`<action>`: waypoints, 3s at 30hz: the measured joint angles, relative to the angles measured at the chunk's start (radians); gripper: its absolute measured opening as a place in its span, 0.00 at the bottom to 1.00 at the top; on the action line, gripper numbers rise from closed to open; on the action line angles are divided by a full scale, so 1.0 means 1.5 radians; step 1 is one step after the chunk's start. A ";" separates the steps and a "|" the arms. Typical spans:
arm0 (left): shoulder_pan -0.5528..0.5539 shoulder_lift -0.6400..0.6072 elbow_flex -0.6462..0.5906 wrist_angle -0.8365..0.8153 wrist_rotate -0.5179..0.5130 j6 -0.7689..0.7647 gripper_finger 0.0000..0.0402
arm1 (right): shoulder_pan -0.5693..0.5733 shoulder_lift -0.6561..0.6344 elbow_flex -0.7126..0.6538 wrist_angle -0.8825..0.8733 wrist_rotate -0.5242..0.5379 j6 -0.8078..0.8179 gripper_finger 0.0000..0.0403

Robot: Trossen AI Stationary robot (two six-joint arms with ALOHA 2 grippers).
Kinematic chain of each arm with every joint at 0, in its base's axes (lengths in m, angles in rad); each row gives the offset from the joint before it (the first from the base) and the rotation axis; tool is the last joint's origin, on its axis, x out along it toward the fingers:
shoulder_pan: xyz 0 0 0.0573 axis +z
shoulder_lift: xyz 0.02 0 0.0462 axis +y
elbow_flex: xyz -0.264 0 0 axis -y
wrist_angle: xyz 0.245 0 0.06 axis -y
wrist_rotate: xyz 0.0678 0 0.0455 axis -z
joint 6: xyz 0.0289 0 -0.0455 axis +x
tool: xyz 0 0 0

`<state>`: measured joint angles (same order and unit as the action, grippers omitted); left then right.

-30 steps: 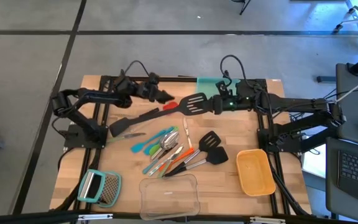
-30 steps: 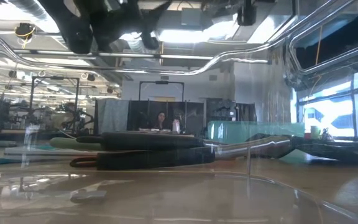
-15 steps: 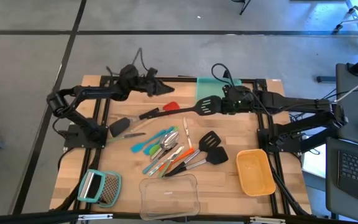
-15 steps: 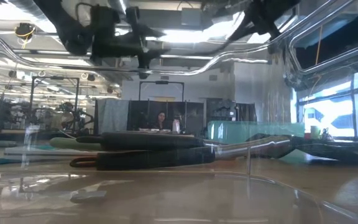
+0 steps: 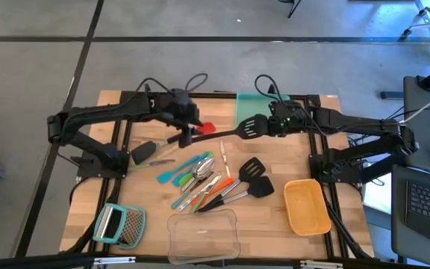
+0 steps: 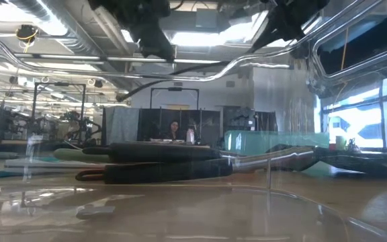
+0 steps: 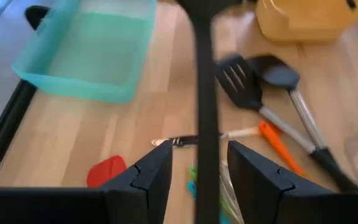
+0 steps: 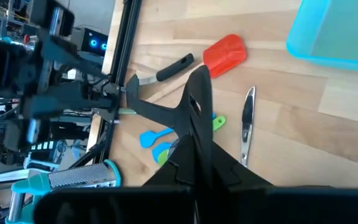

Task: Pick & Place Kitchen Items
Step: Put the black spatula into the green bin

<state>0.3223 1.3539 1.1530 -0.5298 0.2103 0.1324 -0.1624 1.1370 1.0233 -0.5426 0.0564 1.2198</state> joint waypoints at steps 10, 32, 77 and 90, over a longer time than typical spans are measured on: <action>-0.079 0.001 -0.007 -0.040 -0.190 0.071 0.37 | -0.007 -0.008 0.000 0.003 -0.006 -0.009 0.01; -0.076 0.054 -0.023 -0.030 -0.185 0.048 0.61 | -0.015 -0.008 0.000 0.039 -0.003 -0.021 0.01; -0.054 0.081 0.098 -0.196 -0.174 0.018 0.20 | -0.019 -0.063 0.000 -0.038 0.068 -0.142 0.31; -0.030 0.228 0.242 -0.281 -0.162 0.069 0.20 | -0.027 -0.158 0.000 -0.063 0.107 -0.193 0.41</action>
<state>0.2778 1.6955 1.5159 -0.9517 -0.0329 0.2362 -0.2035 0.9005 1.0237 -0.6369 0.2169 0.9306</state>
